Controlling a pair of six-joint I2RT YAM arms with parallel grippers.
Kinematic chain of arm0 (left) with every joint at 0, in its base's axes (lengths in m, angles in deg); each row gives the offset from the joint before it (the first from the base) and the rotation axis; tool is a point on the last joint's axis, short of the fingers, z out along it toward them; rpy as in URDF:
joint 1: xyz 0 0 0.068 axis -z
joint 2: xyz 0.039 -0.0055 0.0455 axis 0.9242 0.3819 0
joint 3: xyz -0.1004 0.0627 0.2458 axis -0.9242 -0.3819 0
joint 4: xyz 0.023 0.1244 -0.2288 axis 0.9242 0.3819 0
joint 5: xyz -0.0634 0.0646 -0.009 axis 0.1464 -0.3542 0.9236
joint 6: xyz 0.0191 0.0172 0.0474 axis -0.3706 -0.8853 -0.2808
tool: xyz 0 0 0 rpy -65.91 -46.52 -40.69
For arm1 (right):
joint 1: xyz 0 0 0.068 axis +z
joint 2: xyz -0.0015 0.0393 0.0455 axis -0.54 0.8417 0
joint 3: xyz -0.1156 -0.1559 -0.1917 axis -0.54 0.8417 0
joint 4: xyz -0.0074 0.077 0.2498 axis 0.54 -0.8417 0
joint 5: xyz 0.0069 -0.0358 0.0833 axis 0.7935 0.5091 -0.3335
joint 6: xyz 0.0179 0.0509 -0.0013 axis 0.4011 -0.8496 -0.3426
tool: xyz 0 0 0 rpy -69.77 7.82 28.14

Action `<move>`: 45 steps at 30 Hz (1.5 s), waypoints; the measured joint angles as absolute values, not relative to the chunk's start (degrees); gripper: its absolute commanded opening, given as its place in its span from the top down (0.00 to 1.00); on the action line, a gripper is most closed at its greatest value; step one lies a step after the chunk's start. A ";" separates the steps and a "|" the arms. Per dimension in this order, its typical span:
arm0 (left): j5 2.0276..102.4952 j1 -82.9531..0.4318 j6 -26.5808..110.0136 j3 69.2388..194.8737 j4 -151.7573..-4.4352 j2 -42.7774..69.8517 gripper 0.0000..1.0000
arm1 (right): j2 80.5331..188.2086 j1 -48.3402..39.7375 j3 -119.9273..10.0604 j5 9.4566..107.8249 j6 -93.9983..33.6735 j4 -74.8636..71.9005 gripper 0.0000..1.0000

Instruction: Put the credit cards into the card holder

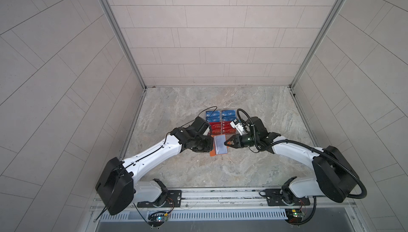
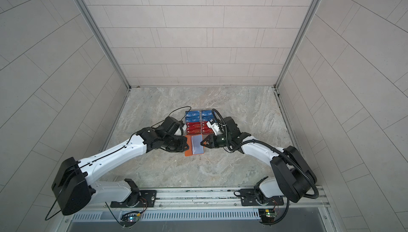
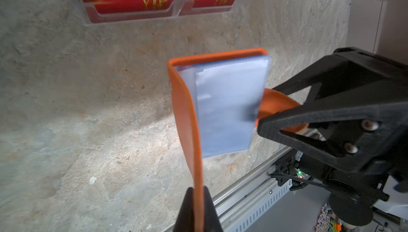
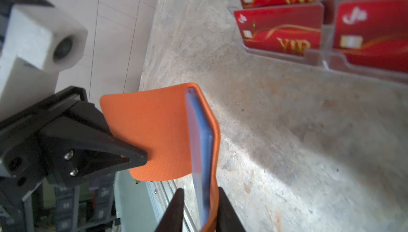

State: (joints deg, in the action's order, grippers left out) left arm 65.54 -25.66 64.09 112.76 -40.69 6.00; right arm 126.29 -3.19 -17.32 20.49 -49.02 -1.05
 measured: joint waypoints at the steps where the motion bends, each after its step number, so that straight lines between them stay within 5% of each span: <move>1: 66.05 -25.66 64.14 112.50 -41.08 6.11 1.00 | 126.27 -3.36 -17.32 20.82 -48.43 -2.21 0.57; 8: 70.55 -26.01 64.07 110.08 -46.11 8.93 1.00 | 123.71 -4.57 -17.32 24.95 -46.22 -8.07 0.56; 24: 79.95 -30.82 62.71 103.93 -53.52 15.07 0.93 | 130.45 6.45 -18.11 31.37 -48.54 -3.57 0.84; 45: 81.81 -36.44 49.80 105.97 -46.57 19.10 0.81 | 138.51 8.53 -24.27 35.72 -45.11 -9.99 0.87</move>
